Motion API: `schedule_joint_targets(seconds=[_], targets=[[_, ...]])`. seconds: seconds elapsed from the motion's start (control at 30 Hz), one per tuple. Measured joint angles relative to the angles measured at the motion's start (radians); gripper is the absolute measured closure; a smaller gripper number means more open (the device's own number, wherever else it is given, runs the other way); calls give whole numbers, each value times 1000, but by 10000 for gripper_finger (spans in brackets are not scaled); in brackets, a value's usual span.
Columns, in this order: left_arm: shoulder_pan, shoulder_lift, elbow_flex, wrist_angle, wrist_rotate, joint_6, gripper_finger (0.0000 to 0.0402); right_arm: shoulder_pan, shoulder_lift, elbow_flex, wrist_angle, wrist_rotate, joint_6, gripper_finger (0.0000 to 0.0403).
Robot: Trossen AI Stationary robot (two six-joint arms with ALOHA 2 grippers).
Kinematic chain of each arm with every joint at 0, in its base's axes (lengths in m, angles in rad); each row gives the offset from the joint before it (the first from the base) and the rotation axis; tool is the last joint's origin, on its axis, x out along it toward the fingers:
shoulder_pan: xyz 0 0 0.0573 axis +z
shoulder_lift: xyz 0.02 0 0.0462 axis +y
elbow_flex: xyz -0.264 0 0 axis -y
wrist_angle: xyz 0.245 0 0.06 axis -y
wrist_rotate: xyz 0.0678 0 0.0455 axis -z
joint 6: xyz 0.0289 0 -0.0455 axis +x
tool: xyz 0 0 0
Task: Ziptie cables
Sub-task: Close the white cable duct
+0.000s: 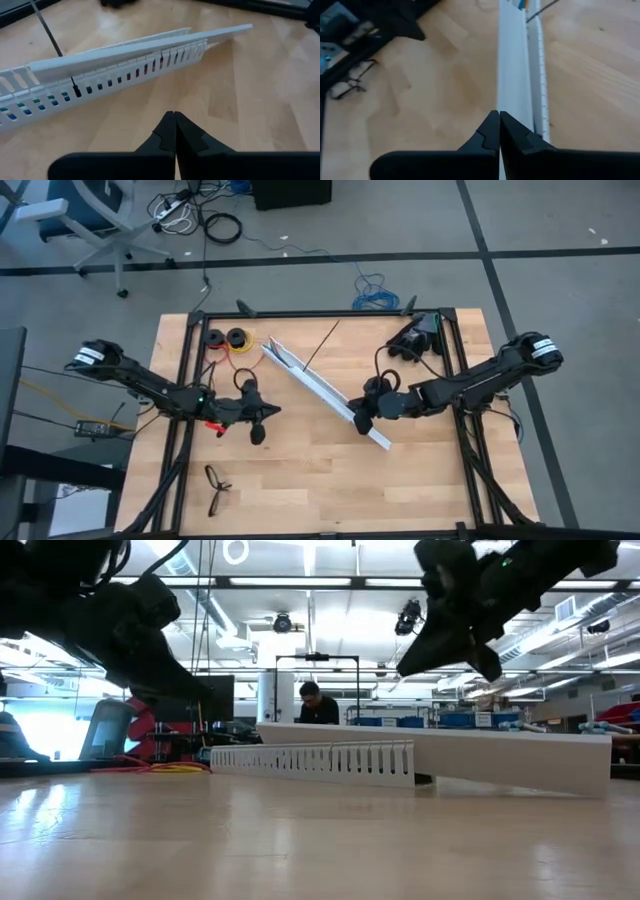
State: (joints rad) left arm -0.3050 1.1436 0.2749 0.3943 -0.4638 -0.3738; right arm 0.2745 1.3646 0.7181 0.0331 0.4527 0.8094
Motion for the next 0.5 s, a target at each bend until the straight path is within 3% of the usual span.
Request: schedule_joint_targets(seconds=[0.3, 0.4, 0.5], targets=[[3, 49, 1, 63, -5, 4, 400, 65, -48, 0, -114, 17, -4, 403], [3, 58, 4, 115, 13, 5, 400, 124, -51, 0, -222, 68, 51, 403], [-2, 62, 33, 50, 23, 2, 400, 220, -51, 0, -297, 133, 127, 403]])
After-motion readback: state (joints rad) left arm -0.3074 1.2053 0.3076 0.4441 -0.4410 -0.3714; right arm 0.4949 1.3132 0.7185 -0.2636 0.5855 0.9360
